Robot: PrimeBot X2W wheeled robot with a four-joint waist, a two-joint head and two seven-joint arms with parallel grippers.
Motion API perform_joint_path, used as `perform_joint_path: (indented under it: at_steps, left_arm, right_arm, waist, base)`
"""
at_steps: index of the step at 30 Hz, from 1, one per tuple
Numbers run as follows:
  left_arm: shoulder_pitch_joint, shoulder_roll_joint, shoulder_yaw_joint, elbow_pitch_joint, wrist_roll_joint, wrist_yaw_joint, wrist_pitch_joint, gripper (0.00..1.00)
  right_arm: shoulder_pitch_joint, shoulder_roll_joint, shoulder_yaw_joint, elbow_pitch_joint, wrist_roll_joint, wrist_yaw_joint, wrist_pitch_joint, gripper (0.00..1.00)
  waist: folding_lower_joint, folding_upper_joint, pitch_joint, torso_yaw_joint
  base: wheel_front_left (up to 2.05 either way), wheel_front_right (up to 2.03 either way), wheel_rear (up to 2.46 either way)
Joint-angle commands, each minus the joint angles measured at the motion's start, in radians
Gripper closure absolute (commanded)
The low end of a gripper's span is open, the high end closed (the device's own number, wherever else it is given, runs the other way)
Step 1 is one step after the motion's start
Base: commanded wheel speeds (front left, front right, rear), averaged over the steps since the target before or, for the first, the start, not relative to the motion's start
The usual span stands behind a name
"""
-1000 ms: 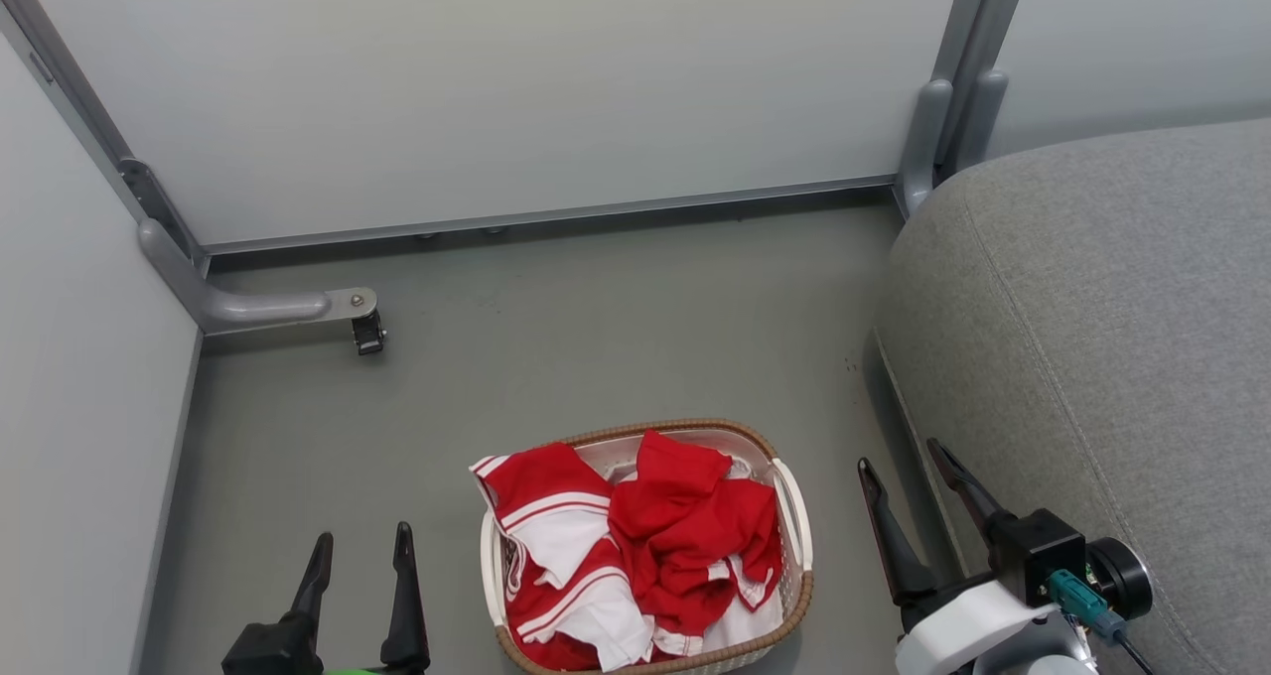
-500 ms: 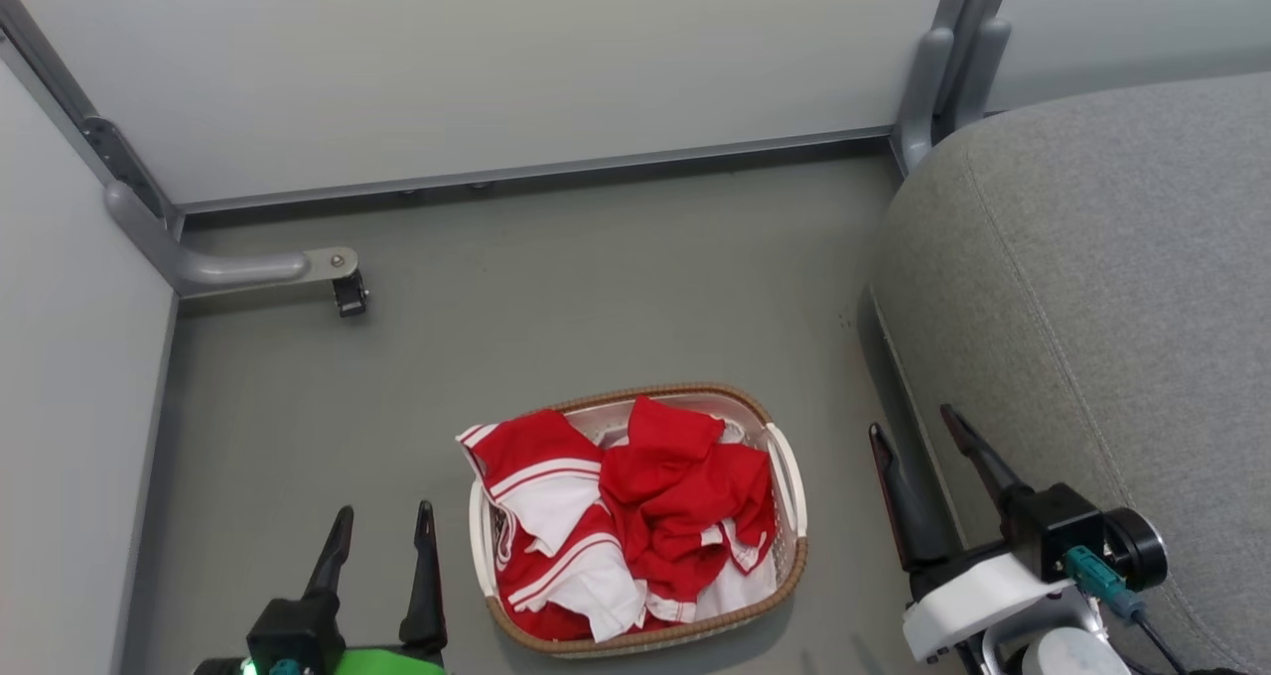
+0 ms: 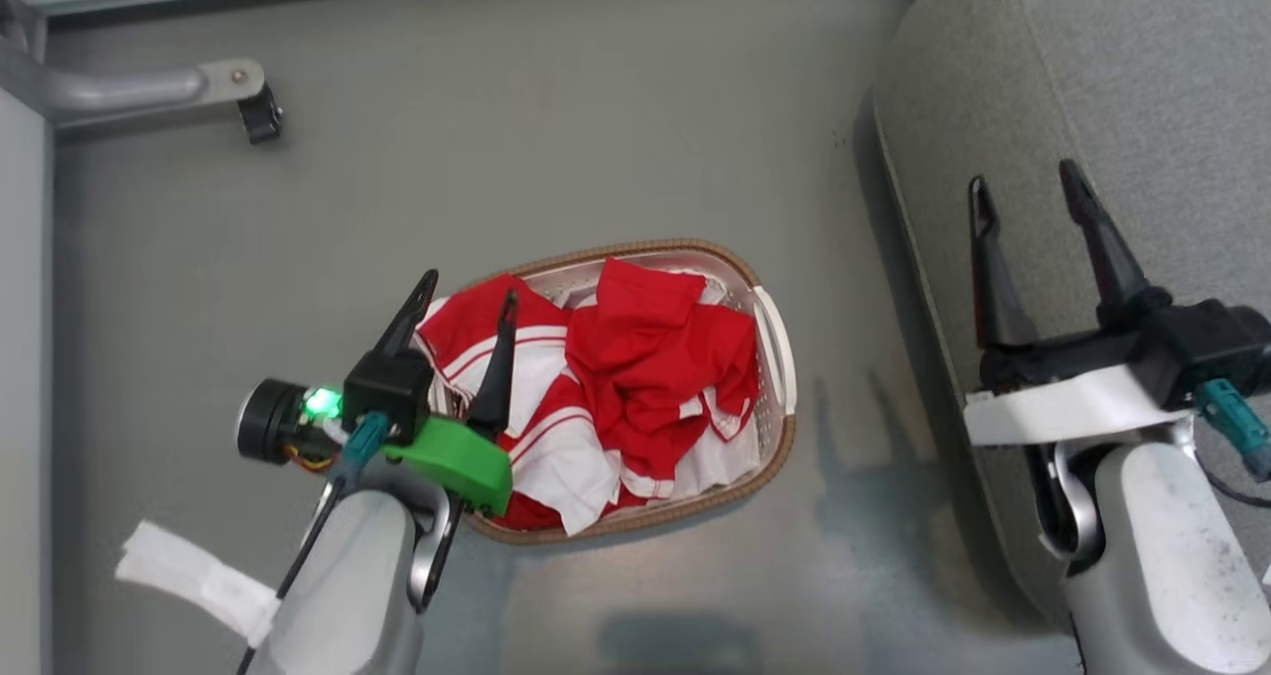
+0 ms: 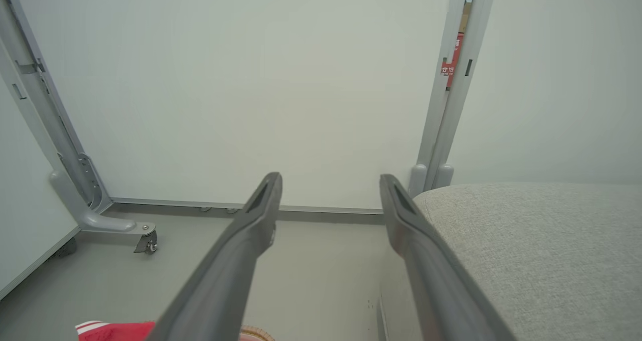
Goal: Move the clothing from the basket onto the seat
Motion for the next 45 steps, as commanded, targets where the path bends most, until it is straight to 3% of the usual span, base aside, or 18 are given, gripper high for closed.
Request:
perform_joint_path:
  at_steps: [1,16,28,34,35,36,37,38,39,45]
  left_arm:
    - [-0.069,0.005,-0.023,0.037,0.009,-0.006,-0.001,0.00]
    - [-0.474,0.015,-0.194,0.507,0.020,-0.015,0.008,0.00]
    - [-0.632,0.042,-0.179,0.695,-0.014,-0.001,0.002,0.00]
    - [-0.673,0.022,-0.198,0.729,-0.023,-0.004,-0.001,0.00]
    - [-0.677,0.019,-0.201,0.734,-0.024,-0.005,-0.001,0.07]
    - [-0.683,0.016,-0.207,0.739,-0.024,-0.005,-0.002,0.52]
    - [-0.688,0.012,-0.211,0.743,-0.025,-0.006,-0.002,0.62]
    - [-0.692,0.008,-0.215,0.744,-0.028,-0.006,-0.001,0.89]
    - [-0.694,0.005,-0.217,0.745,-0.032,-0.006,0.000,1.00]
    - [-0.667,-0.003,-0.246,0.724,-0.065,-0.013,-0.001,1.00]
  right_arm:
    - [-0.035,-0.003,-0.012,-0.020,0.011,0.000,-0.002,0.00]
    - [-0.169,-0.002,-0.110,-0.187,0.111,0.000,-0.002,0.00]
    - [-0.183,-0.002,-0.112,-0.253,0.166,0.000,-0.002,0.00]
    - [-0.184,-0.002,-0.100,-0.248,0.172,0.000,-0.002,0.00]
    - [-0.185,-0.002,-0.096,-0.250,0.176,0.000,-0.002,0.00]
    - [-0.187,-0.003,-0.093,-0.254,0.176,0.000,-0.002,0.00]
    - [-0.187,-0.002,-0.091,-0.256,0.176,0.000,-0.002,0.00]
    - [-0.187,-0.003,-0.089,-0.256,0.174,0.000,-0.002,0.00]
    - [-0.186,-0.003,-0.089,-0.257,0.173,0.000,-0.002,0.00]
    - [-0.174,-0.003,-0.093,-0.240,0.149,0.000,-0.002,0.00]
  waist:
    - [-0.0001,-0.0001,0.204,-0.058]
    - [-0.0001,-0.0001,0.514,-0.171]
    - [-0.0001,-0.0001,0.594,-0.220]
    - [-0.0001,-0.0001,0.597,-0.219]
    - [-0.0001,-0.0001,0.596,-0.219]
    - [-0.0001,-0.0001,0.594,-0.219]
    - [-0.0001,-0.0001,0.593,-0.219]
    - [-0.0001,-0.0001,0.591,-0.220]
    - [-0.0001,-0.0001,0.589,-0.219]
    - [-0.0001,-0.0001,0.558,-0.200]
  base:
    - [0.00,0.00,0.00]
    - [0.00,0.00,0.00]
    - [0.00,0.00,0.00]
    - [0.00,0.00,0.00]
    - [0.00,0.00,0.00]
    - [0.00,0.00,0.00]
    - [0.00,0.00,0.00]
    - [0.00,0.00,0.00]
    - [0.00,0.00,0.00]
    - [0.00,0.00,0.00]
